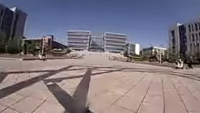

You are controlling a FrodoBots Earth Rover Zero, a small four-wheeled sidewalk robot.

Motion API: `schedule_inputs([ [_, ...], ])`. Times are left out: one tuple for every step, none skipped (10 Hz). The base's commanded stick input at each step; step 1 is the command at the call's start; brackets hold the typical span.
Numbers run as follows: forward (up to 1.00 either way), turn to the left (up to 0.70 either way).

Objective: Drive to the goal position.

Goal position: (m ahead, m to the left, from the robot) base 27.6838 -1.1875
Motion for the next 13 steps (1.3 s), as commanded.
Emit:
schedule_inputs([
  [0.7,-0.03],
  [0.7,-0.07],
  [0.7,-0.1],
  [0.7,-0.08],
  [0.7,-0.03],
  [0.7,-0.01],
  [0.7,-0.01],
  [0.7,-0.01],
  [0.7,-0.01],
  [0.7,-0.01],
  [0.7,-0.01],
  [0.7,-0.01],
  [0.7,-0.01],
])
